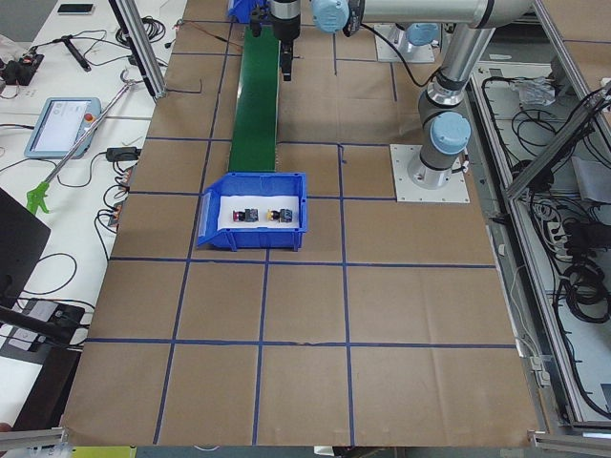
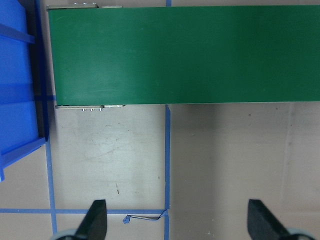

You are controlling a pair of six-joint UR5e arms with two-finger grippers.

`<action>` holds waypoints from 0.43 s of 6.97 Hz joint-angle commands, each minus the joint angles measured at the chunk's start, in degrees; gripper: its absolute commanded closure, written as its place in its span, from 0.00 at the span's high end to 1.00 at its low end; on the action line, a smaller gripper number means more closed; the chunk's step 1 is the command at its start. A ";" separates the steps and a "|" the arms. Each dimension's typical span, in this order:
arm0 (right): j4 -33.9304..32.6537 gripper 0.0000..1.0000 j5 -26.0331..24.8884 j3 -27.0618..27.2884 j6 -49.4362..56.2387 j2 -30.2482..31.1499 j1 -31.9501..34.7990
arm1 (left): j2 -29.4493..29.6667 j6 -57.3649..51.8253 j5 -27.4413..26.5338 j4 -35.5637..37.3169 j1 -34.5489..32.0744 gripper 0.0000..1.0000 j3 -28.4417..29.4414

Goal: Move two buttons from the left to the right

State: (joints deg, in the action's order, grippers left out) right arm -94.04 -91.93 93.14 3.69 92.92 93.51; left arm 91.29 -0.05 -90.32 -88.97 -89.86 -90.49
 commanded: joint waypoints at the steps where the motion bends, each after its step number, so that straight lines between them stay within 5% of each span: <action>1: 0.00 1.00 0.00 -0.06 0.00 -0.02 0.00 | -0.05 -0.38 -0.12 0.12 0.12 1.00 -0.13; 3: 0.00 1.00 -0.26 0.03 0.09 -0.02 0.00 | 0.03 -2.13 0.41 0.12 3.26 1.00 -0.30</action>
State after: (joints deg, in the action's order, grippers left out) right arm -94.04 -92.03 93.10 3.75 92.90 93.51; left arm 91.29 -0.92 -90.31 -88.83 -88.74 -90.73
